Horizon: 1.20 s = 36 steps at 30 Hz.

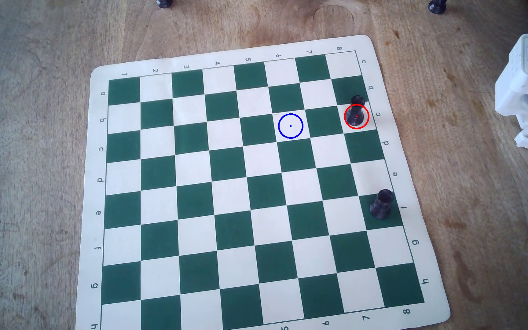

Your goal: Move the chess piece from red to blue

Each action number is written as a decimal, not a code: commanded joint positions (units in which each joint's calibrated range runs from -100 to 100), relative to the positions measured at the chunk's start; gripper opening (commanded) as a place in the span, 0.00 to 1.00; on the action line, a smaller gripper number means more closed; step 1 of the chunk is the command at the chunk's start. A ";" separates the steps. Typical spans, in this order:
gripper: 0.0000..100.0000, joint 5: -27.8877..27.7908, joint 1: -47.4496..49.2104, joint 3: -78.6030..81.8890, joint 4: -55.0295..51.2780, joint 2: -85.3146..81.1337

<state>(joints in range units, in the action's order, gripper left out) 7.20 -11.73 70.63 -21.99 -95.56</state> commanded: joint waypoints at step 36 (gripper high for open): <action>0.23 0.44 11.76 -19.86 -49.18 46.32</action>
<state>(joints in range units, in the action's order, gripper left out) 7.35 -1.18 50.56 -72.51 -50.73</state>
